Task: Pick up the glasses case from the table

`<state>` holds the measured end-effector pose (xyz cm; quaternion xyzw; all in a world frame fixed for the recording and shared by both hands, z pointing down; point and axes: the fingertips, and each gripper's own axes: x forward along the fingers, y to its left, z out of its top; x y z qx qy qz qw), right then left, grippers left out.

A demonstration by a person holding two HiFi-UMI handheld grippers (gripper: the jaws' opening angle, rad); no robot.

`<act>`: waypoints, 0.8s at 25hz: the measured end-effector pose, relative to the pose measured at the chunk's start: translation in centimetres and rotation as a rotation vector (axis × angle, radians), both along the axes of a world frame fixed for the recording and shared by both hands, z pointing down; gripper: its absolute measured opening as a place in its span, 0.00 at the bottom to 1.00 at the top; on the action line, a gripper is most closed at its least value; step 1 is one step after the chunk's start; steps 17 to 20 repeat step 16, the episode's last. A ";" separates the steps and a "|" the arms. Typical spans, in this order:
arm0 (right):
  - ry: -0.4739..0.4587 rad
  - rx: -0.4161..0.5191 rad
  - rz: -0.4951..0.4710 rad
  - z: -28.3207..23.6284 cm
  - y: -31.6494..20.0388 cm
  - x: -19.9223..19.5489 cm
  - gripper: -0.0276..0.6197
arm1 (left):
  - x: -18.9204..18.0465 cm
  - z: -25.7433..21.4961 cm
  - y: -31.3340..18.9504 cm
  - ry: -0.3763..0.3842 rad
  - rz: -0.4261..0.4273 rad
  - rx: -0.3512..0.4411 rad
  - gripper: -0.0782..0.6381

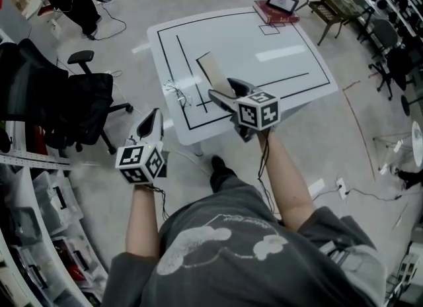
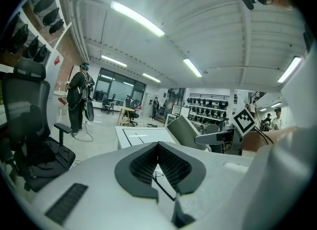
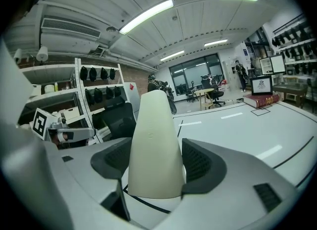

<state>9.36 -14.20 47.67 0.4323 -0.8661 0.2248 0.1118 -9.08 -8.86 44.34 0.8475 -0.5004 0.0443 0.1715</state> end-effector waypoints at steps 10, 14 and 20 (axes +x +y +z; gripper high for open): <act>0.022 0.009 0.021 -0.6 5.7 -1.0 0.53 | -1.2 0.0 4.8 0.016 0.025 0.001 0.11; 0.025 0.014 0.029 -0.8 8.1 -2.0 0.53 | -1.8 -0.3 6.9 0.018 0.042 0.012 0.11; 0.023 0.020 0.033 -1.0 9.2 -2.6 0.53 | -2.2 -0.5 7.9 0.013 0.051 0.020 0.11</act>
